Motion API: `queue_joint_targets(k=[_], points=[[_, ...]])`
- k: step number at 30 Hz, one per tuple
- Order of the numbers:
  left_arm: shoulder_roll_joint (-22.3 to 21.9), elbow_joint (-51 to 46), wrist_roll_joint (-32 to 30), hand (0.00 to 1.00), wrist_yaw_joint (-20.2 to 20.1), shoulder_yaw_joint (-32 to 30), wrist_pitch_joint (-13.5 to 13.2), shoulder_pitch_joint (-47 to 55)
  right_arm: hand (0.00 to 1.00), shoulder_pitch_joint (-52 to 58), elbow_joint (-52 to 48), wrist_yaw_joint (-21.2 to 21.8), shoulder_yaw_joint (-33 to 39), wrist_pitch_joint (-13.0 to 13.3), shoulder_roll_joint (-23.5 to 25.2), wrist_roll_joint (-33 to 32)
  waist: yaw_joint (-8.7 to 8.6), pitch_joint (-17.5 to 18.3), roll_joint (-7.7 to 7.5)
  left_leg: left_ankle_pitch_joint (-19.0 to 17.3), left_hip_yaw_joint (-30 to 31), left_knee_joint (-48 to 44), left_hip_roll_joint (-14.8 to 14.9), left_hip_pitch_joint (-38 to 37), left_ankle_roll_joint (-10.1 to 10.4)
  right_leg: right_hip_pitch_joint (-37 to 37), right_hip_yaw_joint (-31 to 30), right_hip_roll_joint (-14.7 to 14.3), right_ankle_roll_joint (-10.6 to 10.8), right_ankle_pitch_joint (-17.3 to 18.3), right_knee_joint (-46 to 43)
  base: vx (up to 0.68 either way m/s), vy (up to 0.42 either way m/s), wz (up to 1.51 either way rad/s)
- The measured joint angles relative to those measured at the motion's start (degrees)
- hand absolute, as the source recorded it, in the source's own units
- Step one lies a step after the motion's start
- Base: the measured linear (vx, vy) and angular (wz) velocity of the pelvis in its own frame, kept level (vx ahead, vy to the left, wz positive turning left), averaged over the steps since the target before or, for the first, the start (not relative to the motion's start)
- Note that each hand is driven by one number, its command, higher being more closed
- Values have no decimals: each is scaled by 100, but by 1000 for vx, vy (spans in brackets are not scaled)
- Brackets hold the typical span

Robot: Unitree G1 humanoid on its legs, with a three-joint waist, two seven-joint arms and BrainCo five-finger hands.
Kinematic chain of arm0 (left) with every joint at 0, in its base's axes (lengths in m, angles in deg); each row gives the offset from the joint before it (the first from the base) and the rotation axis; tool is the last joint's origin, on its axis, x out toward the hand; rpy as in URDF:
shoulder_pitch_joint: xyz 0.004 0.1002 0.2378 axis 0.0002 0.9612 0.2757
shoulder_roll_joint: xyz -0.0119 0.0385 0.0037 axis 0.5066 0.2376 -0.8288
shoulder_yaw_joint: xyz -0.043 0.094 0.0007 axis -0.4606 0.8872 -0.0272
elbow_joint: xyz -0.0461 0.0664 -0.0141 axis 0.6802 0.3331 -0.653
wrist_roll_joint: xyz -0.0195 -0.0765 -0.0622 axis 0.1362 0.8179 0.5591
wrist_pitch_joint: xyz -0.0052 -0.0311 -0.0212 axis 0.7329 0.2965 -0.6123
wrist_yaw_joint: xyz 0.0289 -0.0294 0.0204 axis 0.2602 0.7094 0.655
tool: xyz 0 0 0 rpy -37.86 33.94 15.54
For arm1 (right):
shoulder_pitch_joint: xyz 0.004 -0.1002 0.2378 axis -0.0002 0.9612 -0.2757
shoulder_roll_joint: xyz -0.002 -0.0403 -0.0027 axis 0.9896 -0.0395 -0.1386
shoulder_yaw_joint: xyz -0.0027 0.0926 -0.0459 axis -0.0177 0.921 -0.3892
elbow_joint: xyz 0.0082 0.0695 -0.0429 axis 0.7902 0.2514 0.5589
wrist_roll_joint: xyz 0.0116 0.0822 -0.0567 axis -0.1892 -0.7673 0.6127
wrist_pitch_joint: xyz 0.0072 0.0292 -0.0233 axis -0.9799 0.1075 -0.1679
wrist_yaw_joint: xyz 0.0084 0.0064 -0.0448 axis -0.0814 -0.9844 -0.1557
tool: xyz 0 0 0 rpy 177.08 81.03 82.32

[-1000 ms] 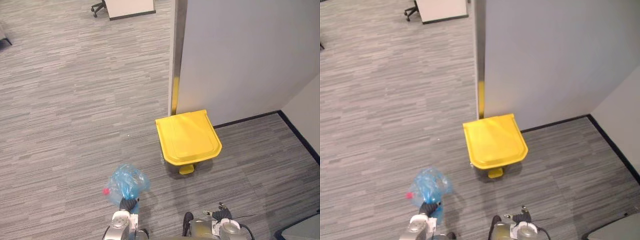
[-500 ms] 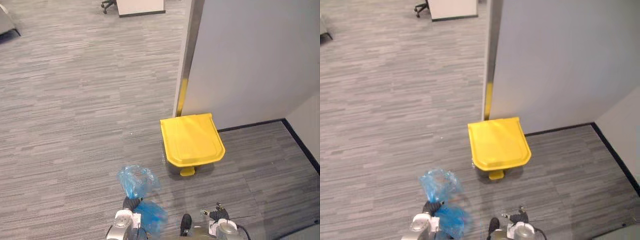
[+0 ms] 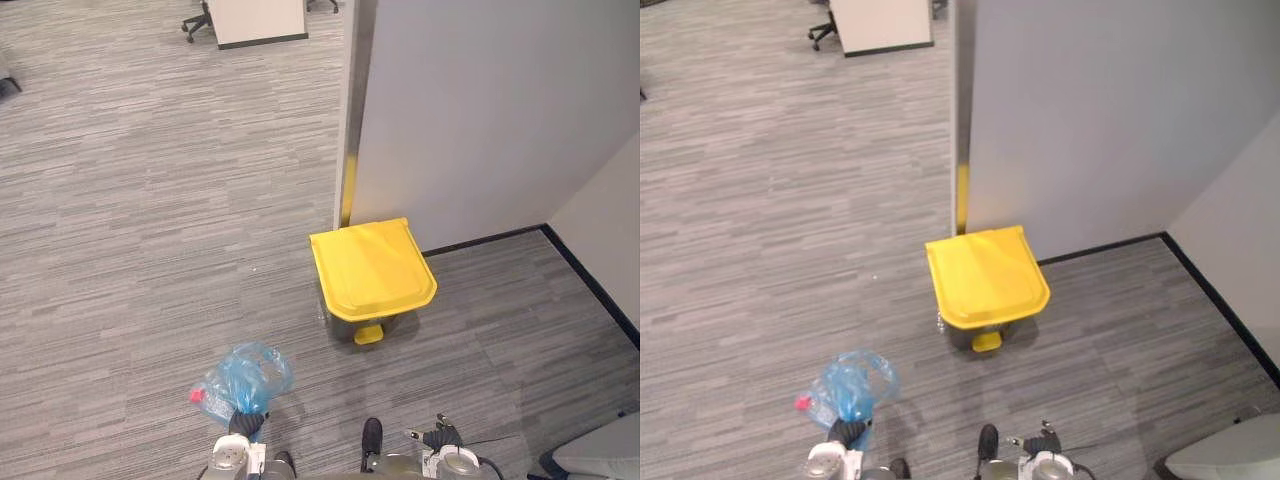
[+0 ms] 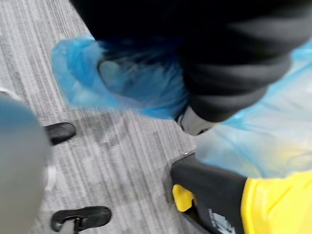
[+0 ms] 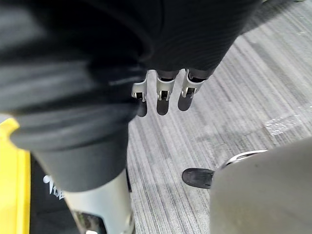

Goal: Gather rubbish on tea table into small bin, then transfer packed bag to large trash can.

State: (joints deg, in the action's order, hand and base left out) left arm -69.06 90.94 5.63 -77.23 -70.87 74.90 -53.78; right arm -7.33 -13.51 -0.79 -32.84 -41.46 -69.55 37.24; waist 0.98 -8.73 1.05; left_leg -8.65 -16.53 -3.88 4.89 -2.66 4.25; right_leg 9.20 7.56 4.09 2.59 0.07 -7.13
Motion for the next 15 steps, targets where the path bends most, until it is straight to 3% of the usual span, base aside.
queue_joint_targets(k=[1, 2, 4, 6, 8, 10, 11, 12, 13, 14, 15], points=[[15, -37, 0, 100, -5, 11, 3, 8, 0, 11, -101, 1, 0, 12, 2, 3, -50, -40, -79, -66, 73, -86, -75, -43, -41, 229, 10, 161, 167, 355, -713, 32, 55, 6], [14, -52, 1, 100, -4, 19, 2, -6, 0, 22, -154, 2, 0, 9, 4, 3, -66, -60, -114, -104, 126, -139, -103, -62, -49, 303, 27, 247, 230, 433, -1044, 51, 58, 40], [-37, -167, 2, 100, -2, 24, 4, -65, 0, 25, -343, 6, 6, 16, 13, -1, -92, -169, -226, -287, 328, -345, -199, -321, -191, 897, 129, 663, 384, 474, -2818, 83, 55, 47], [-60, -279, 4, 100, 5, 9, 1, -26, 0, 21, -401, 6, -13, 11, 25, 6, -70, -214, -259, -490, 391, -561, -155, -484, -219, 1179, 216, 768, 334, 734, -3376, 164, 3, 28], [-82, -270, 6, 100, 18, -33, 1, -41, 0, 20, -410, 6, -7, 18, 27, 3, -95, -233, -250, -687, 505, -682, -39, -623, -175, 1207, 491, 752, 227, 739, -2821, 235, -63, 28], [-101, -269, 7, 100, 27, -61, -3, -94, 0, -9, -401, 6, 10, -4, 37, 2, -88, -245, -268, -839, 573, -724, 42, -665, -72, 1253, 623, 618, 216, 334, -1584, 296, -140, 22], [-106, -267, 7, 100, 28, -69, -2, -187, 0, -44, -401, 5, 77, -15, 59, 2, -88, -364, -336, -994, 636, -783, 56, -754, 31, 1212, 690, 565, 249, -38, -493, 468, -264, 29], [-98, -243, 6, 100, 29, -94, 1, -300, 0, -97, -412, 8, 182, -39, 69, 0, -91, -552, -453, -1222, 714, -923, 39, -919, 189, 968, 689, 561, 215, -429, 10, 400, -231, 23], [-157, -206, 6, 100, 34, -118, 7, -365, 0, -145, -416, 0, 232, -47, 38, 5, -83, -654, -362, -1295, 759, -990, 90, -980, 210, 902, 732, 508, 219, -528, -40, 364, -180, 6], [-333, -171, 4, 100, 34, -109, 0, -510, 0, -283, -435, -10, 315, -90, -56, 50, -50, -818, -110, -1333, 848, -1207, 196, -904, 103, 1026, 772, 391, 258, -197, -499, 284, -102, -1], [-392, -168, 4, 100, 44, -93, -17, -624, 0, -282, -542, -10, 495, -93, -19, 59, -56, -896, -98, -1313, 856, -1431, 191, -854, 71, 1178, 736, 444, 149, 72, -1092, 332, -133, 6]])
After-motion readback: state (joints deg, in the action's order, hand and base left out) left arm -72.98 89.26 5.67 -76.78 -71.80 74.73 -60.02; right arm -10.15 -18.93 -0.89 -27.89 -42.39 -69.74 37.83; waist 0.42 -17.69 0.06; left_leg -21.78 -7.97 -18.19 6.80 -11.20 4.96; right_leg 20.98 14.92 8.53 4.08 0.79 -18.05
